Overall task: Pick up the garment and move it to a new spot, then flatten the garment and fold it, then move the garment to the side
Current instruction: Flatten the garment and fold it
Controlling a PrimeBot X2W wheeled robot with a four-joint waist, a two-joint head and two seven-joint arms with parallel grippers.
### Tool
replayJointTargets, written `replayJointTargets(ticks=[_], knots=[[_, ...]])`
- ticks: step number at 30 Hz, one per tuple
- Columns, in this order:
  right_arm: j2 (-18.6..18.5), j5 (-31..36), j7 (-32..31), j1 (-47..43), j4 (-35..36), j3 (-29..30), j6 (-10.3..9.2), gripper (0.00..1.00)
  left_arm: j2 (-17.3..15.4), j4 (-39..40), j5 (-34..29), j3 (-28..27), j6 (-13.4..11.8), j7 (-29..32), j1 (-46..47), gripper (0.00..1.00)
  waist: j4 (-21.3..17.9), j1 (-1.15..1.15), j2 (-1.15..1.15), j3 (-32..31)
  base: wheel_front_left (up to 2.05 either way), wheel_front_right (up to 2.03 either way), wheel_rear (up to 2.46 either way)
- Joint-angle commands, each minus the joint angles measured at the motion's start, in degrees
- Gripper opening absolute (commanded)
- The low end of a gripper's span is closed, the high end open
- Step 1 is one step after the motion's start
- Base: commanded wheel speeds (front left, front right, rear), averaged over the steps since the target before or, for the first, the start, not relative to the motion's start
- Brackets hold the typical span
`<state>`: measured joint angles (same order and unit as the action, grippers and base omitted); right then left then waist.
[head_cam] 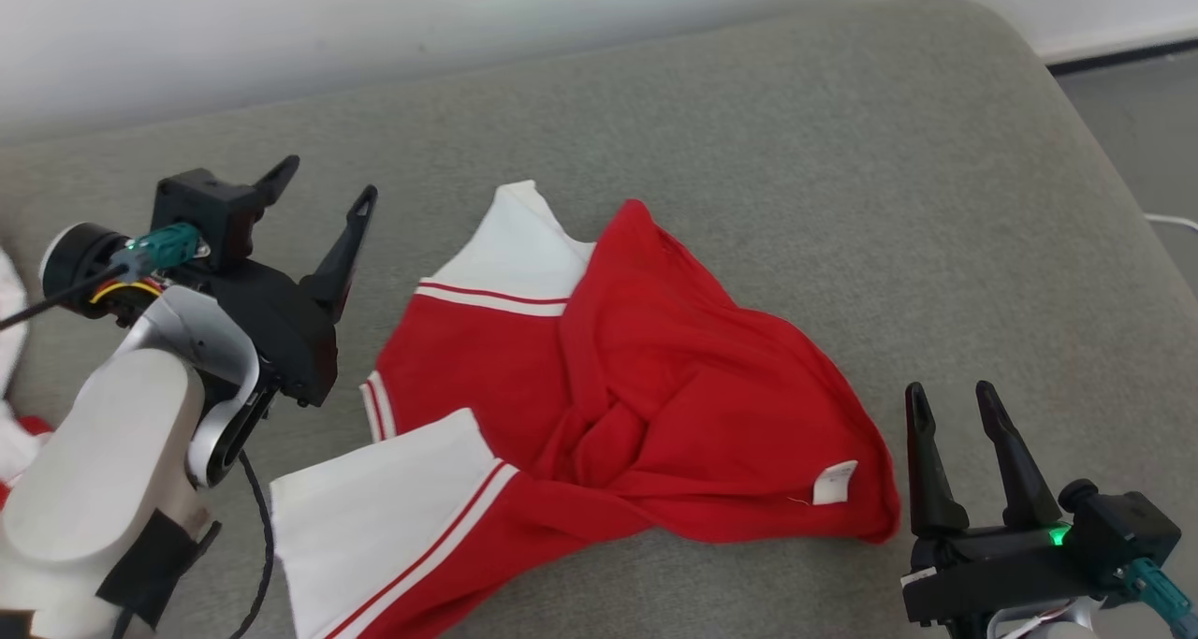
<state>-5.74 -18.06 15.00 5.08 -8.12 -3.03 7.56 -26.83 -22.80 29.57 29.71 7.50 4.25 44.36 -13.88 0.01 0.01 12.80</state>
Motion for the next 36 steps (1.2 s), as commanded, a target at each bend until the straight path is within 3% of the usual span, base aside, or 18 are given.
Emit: replayJointTargets(ticks=[1,12,25,26,27,28,36], knots=[[0.45,0.24,0.26,0.86,0.08,-0.31,-0.15,1.00,-0.82,-1.07,1.66,1.29,-0.09,0.77,1.29,1.00,-4.25,-0.01,-0.01,3.91,0.00,0.00,0.00],[0.97,0.63,0.26,2.12,-0.43,-0.72,-0.15,1.00,-4.82,-8.97,12.22,16.54,-0.08,5.98,6.60,1.00,-7.05,-0.01,-0.01,5.00,0.00,0.00,0.00],[1.23,0.57,0.26,2.98,-0.53,-0.84,-0.15,1.00,-5.40,-15.12,20.06,26.83,-0.08,8.35,9.21,1.00,-7.53,-0.01,-0.01,6.42,0.00,0.00,0.00],[1.23,0.52,0.26,3.00,-0.51,-0.81,-0.15,1.00,-5.24,-15.10,21.14,27.54,-0.06,8.81,9.26,0.74,-7.52,-0.01,-0.01,6.51,0.00,0.00,0.00],[1.23,0.42,0.26,3.01,-0.46,-0.71,-0.15,1.00,-5.31,-15.01,21.74,28.42,-0.05,9.03,9.53,0.14,-7.50,-0.01,-0.01,6.58,0.00,0.00,0.00],[1.20,0.41,0.26,3.03,-0.42,-0.60,-0.15,1.00,-5.43,-14.88,22.07,29.22,-0.06,9.00,9.76,0.00,-7.42,-0.01,-0.01,6.62,0.00,0.00,0.00],[0.84,0.58,0.26,3.18,-0.37,0.02,-0.15,1.00,-6.95,-14.87,22.88,31.60,-0.12,2.42,16.50,0.00,-5.89,-0.01,-0.01,6.34,0.00,0.00,0.00]])
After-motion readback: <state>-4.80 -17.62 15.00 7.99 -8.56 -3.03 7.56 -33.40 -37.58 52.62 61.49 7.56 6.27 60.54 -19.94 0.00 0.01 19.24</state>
